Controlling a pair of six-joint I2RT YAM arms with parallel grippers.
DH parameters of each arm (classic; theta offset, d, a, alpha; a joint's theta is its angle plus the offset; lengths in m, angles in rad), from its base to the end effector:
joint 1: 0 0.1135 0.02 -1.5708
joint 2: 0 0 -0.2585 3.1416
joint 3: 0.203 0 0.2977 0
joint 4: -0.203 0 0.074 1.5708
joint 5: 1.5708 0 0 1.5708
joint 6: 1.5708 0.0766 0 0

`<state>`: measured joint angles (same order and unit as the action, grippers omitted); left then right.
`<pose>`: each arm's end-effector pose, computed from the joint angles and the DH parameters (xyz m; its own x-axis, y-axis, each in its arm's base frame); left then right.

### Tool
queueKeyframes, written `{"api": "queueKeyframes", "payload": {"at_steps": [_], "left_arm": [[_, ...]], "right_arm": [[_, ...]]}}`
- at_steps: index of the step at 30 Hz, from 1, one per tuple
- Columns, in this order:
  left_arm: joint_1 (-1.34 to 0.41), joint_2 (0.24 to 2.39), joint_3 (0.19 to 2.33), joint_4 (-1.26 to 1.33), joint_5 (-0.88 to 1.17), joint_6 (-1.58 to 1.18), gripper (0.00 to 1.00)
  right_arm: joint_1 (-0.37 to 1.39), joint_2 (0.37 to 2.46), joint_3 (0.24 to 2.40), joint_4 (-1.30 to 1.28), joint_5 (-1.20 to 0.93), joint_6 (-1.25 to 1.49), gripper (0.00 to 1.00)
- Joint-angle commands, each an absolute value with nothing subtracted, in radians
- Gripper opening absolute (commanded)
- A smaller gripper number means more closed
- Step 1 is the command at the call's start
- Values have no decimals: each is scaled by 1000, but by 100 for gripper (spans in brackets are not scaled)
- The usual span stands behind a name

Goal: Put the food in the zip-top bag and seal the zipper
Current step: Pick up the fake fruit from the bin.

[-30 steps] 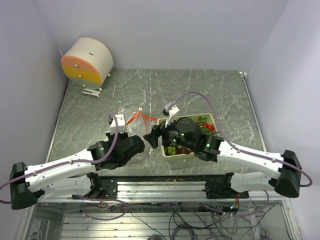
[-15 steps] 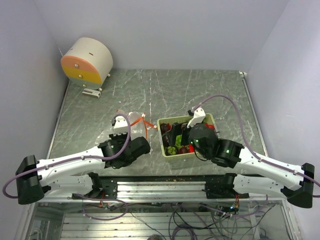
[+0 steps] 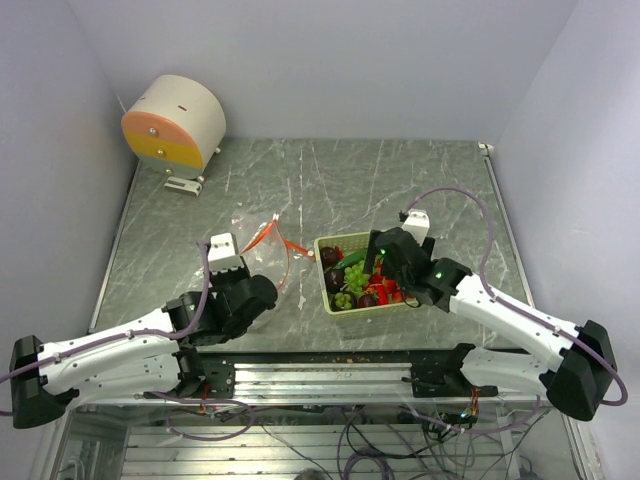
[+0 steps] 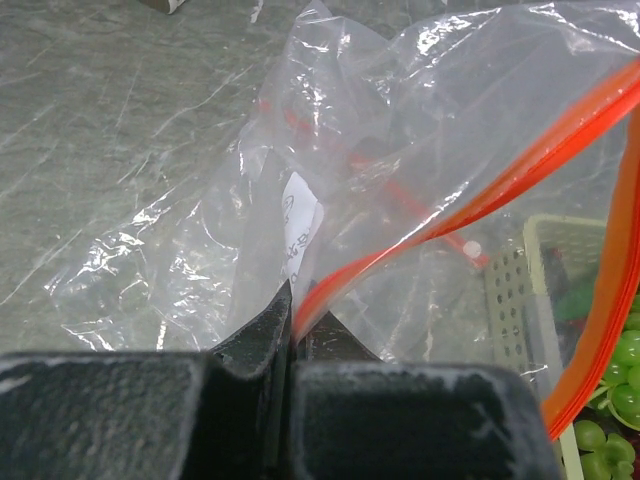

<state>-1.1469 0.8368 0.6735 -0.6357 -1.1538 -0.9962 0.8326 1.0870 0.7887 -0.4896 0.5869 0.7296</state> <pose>0.1533 -0.1695 0.2420 -0.2499 -0.2727 -0.9291 -0.1893 0.9548 -0.2293 0.2288 0.1884 0.2163 -0.5909 0.1752 -0.7875 0.0548 0.9826 0.1775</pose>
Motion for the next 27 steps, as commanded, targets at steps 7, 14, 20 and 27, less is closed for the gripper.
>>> {"api": "queueKeyframes", "payload": {"at_steps": [7, 14, 20, 27], "left_arm": [[-1143, 759, 620, -519, -1141, -915, 7], [-1143, 739, 607, -507, -1129, -896, 7], [-1144, 708, 586, -494, -1118, -890, 7], [-1143, 702, 585, -491, -1112, -881, 7]], "right_arm": [[774, 990, 794, -683, 582, 849, 95], [740, 998, 815, -805, 706, 905, 95], [686, 946, 781, -760, 667, 902, 91], [663, 939, 717, -710, 716, 948, 85]]}}
